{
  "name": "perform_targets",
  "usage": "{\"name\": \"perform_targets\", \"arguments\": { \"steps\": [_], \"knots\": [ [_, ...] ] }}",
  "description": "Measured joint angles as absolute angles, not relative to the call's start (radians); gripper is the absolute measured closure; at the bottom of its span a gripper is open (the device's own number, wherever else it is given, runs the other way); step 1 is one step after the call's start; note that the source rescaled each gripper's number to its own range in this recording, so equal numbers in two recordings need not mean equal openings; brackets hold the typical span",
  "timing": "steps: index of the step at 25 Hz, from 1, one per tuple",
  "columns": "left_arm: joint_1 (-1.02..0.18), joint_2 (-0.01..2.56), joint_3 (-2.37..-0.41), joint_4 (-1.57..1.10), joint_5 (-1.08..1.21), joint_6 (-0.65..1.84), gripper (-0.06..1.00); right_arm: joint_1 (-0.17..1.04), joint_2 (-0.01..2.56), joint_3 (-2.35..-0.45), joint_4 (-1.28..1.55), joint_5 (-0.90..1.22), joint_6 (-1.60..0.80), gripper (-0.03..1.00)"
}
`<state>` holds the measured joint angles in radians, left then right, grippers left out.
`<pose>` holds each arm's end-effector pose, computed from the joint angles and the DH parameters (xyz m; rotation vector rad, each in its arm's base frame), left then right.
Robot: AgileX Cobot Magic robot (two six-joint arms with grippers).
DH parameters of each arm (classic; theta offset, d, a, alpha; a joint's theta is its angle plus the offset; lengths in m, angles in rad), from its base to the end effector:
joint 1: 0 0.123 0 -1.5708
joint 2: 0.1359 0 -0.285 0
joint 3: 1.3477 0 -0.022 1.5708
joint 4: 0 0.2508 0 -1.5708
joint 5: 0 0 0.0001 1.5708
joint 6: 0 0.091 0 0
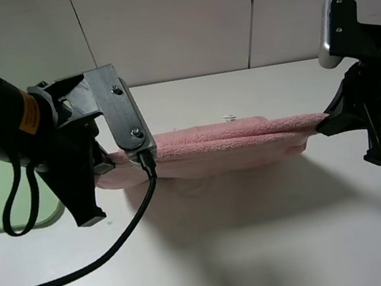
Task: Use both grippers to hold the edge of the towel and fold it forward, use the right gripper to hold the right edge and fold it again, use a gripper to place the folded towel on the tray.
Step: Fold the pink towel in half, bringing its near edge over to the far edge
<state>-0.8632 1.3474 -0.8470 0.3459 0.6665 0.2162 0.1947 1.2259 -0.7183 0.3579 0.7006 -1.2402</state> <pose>0.1821 -0.1835 0.2491 1.5666 2.0629 0.1425 0.2117 0.0627 0.2409 -1.4890 2.1472 0.0370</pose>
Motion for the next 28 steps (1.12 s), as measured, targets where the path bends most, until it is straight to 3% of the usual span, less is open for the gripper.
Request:
{"name": "perform_targets", "arguments": {
  "steps": [10, 16, 28],
  "knots": [
    [-0.824, 1.351, -0.862, 0.421, 0.657, 0.047, 0.94, 0.201, 1.226, -0.718, 0.381, 0.626, -1.182, 0.97],
    [-0.746, 1.428, -0.934, 0.403, 0.658, 0.075, 0.94, 0.206, 1.256, -0.744, 0.381, 0.592, -1.176, 0.97],
    [-0.700, 1.661, -1.097, 0.422, 0.728, 0.094, 0.94, 0.205, 1.487, -0.903, 0.335, 0.610, -1.149, 0.97]
  ]
}}
